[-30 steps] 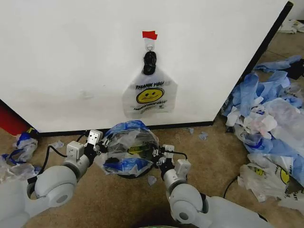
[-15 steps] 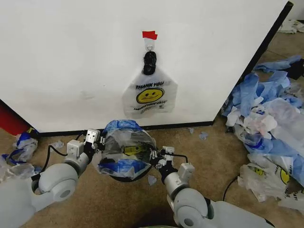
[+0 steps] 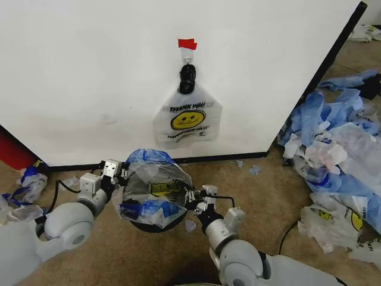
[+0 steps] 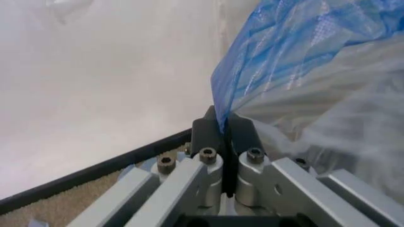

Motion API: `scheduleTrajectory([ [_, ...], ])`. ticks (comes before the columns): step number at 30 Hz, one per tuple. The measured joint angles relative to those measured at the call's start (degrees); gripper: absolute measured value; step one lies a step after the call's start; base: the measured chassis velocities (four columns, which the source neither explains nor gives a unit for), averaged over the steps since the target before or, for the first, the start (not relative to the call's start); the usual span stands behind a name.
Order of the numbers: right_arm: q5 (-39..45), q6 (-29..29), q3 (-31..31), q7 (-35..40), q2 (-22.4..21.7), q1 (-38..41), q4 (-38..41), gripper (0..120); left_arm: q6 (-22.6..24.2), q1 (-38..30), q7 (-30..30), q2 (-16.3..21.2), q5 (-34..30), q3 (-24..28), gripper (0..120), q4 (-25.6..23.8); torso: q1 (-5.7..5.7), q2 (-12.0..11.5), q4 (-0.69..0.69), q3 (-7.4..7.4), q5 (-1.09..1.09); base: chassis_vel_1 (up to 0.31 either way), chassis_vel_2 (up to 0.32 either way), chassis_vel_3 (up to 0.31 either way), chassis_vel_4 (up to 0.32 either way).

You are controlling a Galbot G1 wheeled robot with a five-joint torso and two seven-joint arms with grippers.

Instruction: Pick up the garbage bag from the wall and place it over the trash bin.

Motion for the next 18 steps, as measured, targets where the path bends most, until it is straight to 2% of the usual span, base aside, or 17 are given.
scheduleTrajectory([
  [6, -0.1, 0.2, -0.8, -0.4, 0.0, 0.6, 0.0, 1, 0.0, 0.0, 0.6, 1.4, -0.5, -0.5, 0, -0.2, 0.0, 0.0, 0.0, 0.0, 0.0, 0.0, 0.0, 0.0, 0.0],
  [18, 0.6, 4.8, -1.7, -6.1, -0.6, 1.1, 0.5, 1, -0.8, 0.1, 2.3, 2.0, -0.1, -0.3, 0, 3.5, 0.0, 0.0, 0.0, 0.0, -0.01, 0.0, 0.0, 0.0, 0.0],
])
